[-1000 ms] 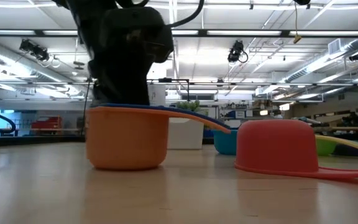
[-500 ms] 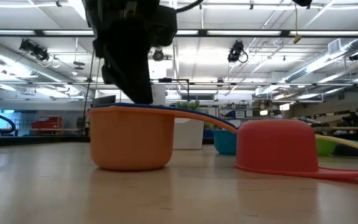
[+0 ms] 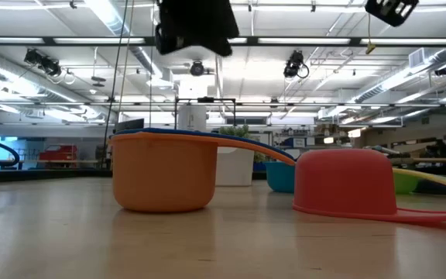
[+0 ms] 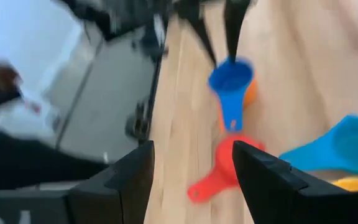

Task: Nest measuring cups in basket
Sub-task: Stack the red measuring cup into the blue measuring cup

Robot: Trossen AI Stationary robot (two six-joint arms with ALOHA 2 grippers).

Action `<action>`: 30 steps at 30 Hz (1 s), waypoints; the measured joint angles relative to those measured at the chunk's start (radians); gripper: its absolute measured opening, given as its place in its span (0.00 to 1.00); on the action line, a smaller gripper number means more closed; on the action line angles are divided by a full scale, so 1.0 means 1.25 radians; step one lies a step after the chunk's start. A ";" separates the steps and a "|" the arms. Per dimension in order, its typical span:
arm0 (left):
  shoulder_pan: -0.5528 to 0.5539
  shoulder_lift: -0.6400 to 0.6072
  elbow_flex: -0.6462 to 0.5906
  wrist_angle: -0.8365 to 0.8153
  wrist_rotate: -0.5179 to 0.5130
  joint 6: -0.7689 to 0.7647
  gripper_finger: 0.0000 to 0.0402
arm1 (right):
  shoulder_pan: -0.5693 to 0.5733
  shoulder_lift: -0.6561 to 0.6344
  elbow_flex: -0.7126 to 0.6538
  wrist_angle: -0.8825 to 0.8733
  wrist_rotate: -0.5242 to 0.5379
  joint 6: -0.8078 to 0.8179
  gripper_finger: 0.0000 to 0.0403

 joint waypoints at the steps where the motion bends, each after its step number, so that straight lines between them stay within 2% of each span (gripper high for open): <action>1: -0.001 0.000 0.017 -0.024 0.007 -0.007 0.27 | 0.010 0.018 0.000 -0.003 -0.007 -0.004 0.56; 6: -0.007 -0.003 0.114 -0.132 0.001 -0.024 0.27 | 0.062 0.100 0.000 0.022 -0.013 -0.005 0.56; 13: -0.066 -0.053 0.145 -0.182 -0.118 0.067 0.25 | 0.135 0.201 0.000 0.106 0.018 0.036 0.56; 18: -0.097 -0.098 0.095 -0.180 -0.132 0.111 0.22 | 0.159 0.261 0.001 0.184 0.052 0.132 0.56; 22: -0.123 -0.155 0.013 -0.136 -0.135 0.122 0.18 | 0.166 0.320 0.057 0.175 0.080 0.165 0.56; 30: -0.155 -0.254 -0.124 -0.020 -0.150 0.105 0.13 | 0.168 0.487 0.280 -0.022 0.130 0.083 0.56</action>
